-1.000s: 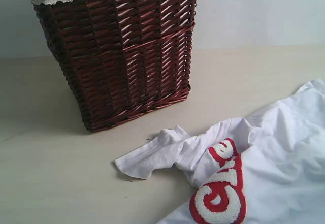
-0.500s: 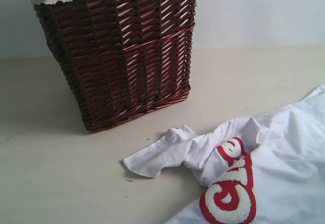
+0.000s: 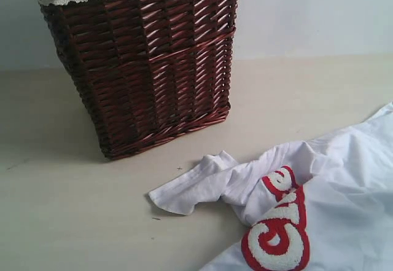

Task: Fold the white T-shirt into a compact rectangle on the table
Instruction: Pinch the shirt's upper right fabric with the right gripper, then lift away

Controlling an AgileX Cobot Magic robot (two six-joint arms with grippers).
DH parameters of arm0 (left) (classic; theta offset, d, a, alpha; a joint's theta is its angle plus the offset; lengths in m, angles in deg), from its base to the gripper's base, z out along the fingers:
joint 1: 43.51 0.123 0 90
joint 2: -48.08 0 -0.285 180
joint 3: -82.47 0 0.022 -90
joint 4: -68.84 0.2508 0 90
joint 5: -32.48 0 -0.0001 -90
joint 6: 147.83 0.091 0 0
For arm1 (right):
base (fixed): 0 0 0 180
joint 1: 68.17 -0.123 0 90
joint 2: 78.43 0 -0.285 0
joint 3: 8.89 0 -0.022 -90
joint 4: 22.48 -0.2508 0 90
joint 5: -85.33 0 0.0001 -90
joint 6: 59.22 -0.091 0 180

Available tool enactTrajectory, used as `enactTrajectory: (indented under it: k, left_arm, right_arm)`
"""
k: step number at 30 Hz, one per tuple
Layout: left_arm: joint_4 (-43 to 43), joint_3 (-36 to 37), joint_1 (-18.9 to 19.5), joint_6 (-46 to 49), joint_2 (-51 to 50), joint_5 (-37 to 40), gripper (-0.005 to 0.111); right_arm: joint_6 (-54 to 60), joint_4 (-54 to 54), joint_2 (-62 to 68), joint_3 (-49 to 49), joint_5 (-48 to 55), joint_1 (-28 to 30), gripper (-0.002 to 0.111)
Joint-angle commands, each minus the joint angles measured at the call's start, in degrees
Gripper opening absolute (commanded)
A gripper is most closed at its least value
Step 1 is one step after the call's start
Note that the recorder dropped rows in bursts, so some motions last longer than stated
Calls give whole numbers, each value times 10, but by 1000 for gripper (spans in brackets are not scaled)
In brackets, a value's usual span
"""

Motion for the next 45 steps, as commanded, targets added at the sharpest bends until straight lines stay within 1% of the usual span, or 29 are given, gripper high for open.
enactTrajectory:
  k: [1, 5, 10, 12, 14, 18, 20, 22, 26, 29, 31, 33, 34, 35, 36, 37, 38, 39, 41, 42, 45]
  left_arm:
    - [-4, 0, 2, -2, 3, -3, 94]
    - [-4, 0, 2, -2, 3, -3, 94]
    - [-4, 0, 2, -2, 3, -3, 94]
    - [-4, 0, 2, -2, 3, -3, 94]
    - [-4, 0, 2, -2, 3, -3, 94]
    - [-4, 0, 2, -2, 3, -3, 94]
    - [-4, 0, 2, -2, 3, -3, 94]
    - [-4, 0, 2, -2, 3, -3, 94]
    - [-4, 0, 2, -2, 3, -3, 94]
    - [-4, 0, 2, -2, 3, -3, 94]
    - [-4, 0, 2, -2, 3, -3, 94]
    - [-4, 0, 2, -2, 3, -3, 94]
    - [-4, 0, 2, -2, 3, -3, 94]
    - [-4, 0, 2, -2, 3, -3, 94]
    - [-4, 0, 2, -2, 3, -3, 94]
    - [-4, 0, 2, -2, 3, -3, 94]
    - [-4, 0, 2, -2, 3, -3, 94]
    - [-4, 0, 2, -2, 3, -3, 94]
    - [-4, 0, 2, -2, 3, -3, 94]
    - [-4, 0, 2, -2, 3, -3, 94]
    - [-4, 0, 2, -2, 3, -3, 94]
  right_arm:
    - [-42, 6, 50, 28, -118, -86, 0]
    - [-55, 8, 86, 29, -131, -150, 0]
    - [-54, 3, 125, 25, -139, -245, 0]
    - [-54, -13, 135, 20, -141, -272, 0]
    - [-54, -39, 137, 19, -148, -287, 0]
    - [-54, -53, 119, 19, -154, -289, 0]
    - [-59, -34, 105, 19, -156, -281, 1]
    - [-75, -12, 92, 19, -157, -275, 4]
    - [-94, 15, 49, 19, -157, -259, 15]
    - [-94, 23, 0, 19, -154, -233, 25]
    - [-104, 64, -35, 20, -140, -211, 31]
    - [-149, 140, -52, 20, -119, -187, 33]
    - [-180, 191, -56, 20, -101, -174, 32]
    - [-238, 292, -54, 22, -59, -147, 27]
    - [-263, 339, -53, 27, -42, -131, 22]
    - [-277, 399, -51, 46, -40, -95, 9]
    - [-269, 412, -51, 59, -46, -76, 2]
    - [-243, 415, -50, 86, -64, -44, 0]
    - [-211, 415, -50, 129, -87, -18, 0]
    - [-206, 426, -50, 150, -89, -9, 0]
    - [-223, 460, -54, 196, -90, -9, 0]
